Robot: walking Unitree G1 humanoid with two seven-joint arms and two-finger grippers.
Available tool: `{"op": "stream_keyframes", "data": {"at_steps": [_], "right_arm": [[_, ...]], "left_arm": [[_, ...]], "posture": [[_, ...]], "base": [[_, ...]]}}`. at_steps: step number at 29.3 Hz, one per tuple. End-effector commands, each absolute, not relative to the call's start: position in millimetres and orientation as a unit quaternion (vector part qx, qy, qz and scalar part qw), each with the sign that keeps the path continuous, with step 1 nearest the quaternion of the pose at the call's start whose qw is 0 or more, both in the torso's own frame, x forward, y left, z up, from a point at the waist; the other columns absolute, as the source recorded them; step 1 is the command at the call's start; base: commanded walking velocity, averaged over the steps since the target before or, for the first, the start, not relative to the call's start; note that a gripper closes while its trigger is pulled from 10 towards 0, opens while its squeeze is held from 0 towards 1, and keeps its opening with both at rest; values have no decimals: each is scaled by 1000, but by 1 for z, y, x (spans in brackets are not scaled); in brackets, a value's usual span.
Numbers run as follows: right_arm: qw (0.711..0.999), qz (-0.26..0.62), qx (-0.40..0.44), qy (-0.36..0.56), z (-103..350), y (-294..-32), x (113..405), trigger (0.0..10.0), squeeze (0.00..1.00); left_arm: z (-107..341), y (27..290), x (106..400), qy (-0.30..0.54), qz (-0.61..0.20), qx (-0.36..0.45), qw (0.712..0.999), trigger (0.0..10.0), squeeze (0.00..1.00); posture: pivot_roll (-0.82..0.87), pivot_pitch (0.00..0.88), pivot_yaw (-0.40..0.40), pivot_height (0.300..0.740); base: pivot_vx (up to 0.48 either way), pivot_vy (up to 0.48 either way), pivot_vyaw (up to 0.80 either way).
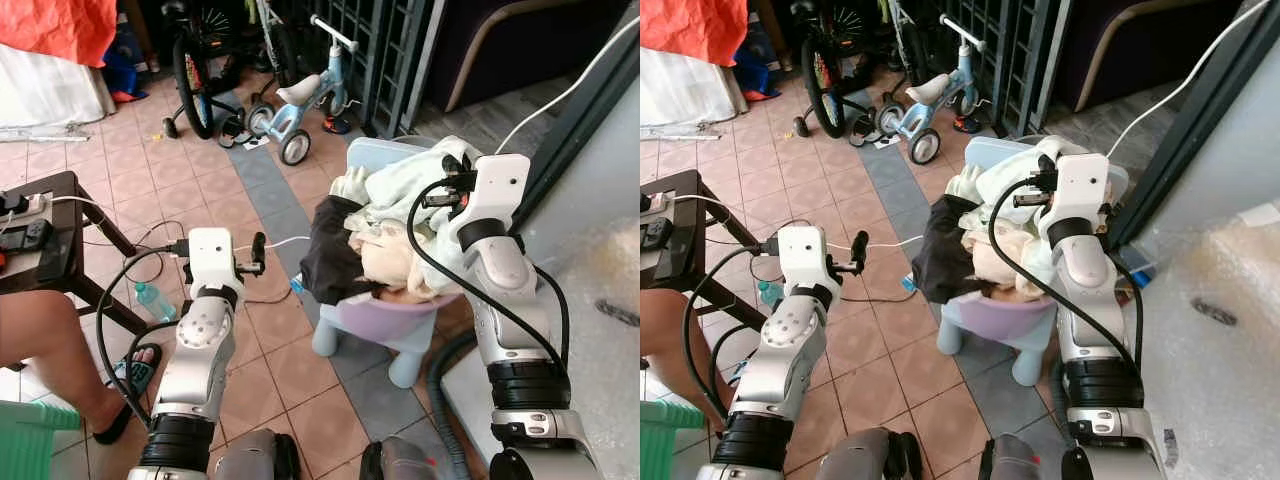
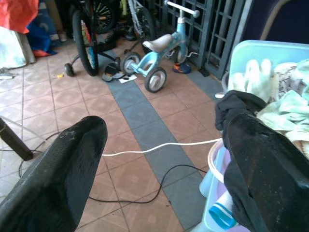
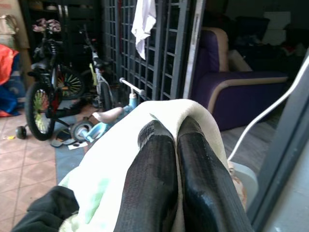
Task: Clothes washing
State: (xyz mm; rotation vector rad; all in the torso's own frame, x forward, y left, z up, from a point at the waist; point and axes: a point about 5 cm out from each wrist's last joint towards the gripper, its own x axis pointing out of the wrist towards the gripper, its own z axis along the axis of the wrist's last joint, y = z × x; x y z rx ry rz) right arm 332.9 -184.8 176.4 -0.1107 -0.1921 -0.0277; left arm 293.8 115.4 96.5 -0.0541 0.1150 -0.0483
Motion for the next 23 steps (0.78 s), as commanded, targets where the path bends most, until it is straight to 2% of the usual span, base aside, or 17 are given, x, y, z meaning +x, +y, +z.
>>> {"op": "stream_keyframes", "data": {"at_steps": [1,7,11,13,19,23], "right_arm": [[990,-32,-55,-126,192,-189,336,10000,0],[985,-70,-64,-144,206,-204,342,10000,0],[975,-126,-85,-164,220,-223,344,10000,0],[967,-157,-93,-175,229,-235,344,10000,0],[927,-316,-106,-172,251,-293,337,10000,0],[914,-343,-125,-174,257,-307,334,10000,0]], "left_arm": [[101,114,294,48,-34,-32,998,10000,0],[103,115,295,44,-35,-39,998,10000,0],[104,116,295,39,-35,-35,998,10000,0],[104,116,295,38,-36,-33,998,10000,0],[106,117,296,34,-38,-34,998,10000,0],[108,119,295,27,-41,-38,998,10000,0]], "posture": [[-35,94,43,740],[-35,92,42,740],[-37,90,43,740],[-36,90,44,740],[-35,96,46,740],[-34,98,44,740]], "base": [[0,0,-781],[0,0,-781],[0,0,-781],[0,0,-781],[0,0,-781],[0,0,-781]]}}
